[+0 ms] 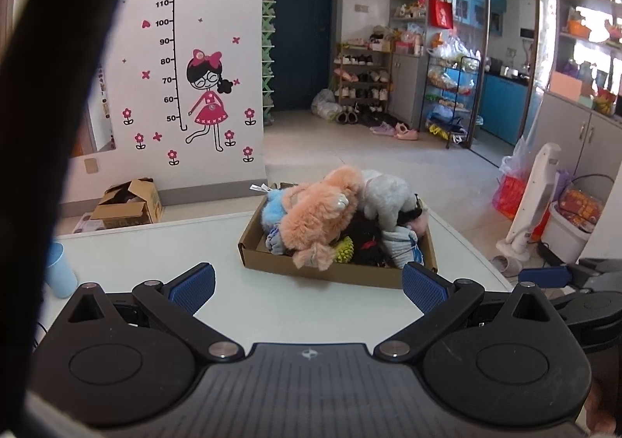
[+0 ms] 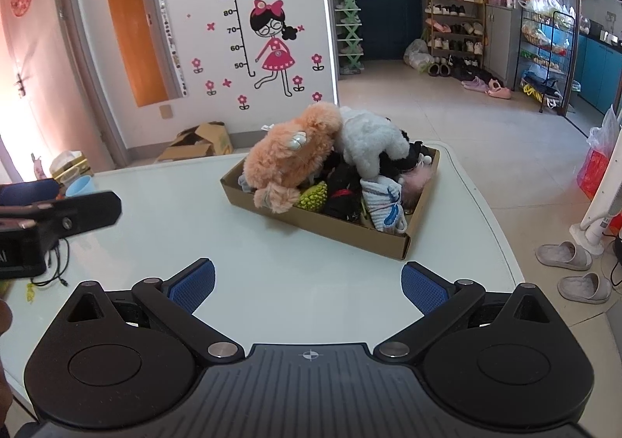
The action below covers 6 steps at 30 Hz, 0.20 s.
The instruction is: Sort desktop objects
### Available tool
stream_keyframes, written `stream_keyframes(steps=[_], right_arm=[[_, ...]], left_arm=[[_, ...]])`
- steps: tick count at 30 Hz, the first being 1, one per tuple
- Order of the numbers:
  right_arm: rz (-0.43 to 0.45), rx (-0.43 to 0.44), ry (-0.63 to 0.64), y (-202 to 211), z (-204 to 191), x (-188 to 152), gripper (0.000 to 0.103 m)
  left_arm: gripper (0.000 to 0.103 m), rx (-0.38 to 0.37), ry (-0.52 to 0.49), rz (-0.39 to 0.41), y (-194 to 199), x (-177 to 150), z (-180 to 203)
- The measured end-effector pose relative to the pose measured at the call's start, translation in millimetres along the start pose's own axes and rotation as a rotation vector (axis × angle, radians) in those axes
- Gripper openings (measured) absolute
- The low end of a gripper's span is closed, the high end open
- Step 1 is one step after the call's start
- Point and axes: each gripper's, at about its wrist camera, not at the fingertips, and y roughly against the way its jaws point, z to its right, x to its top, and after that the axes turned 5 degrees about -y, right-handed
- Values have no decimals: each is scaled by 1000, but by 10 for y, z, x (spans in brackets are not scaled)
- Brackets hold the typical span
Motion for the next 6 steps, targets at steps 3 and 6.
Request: stream_keyframes(steps=[3,6], right_arm=[[2,1,-1,-1,-4,7,103],[5,4,-4,0,-5,14,103]], left_arm=[[102,10,-3,-4,-37,18,-5],[102,12,5,-56,-148,55,-18]])
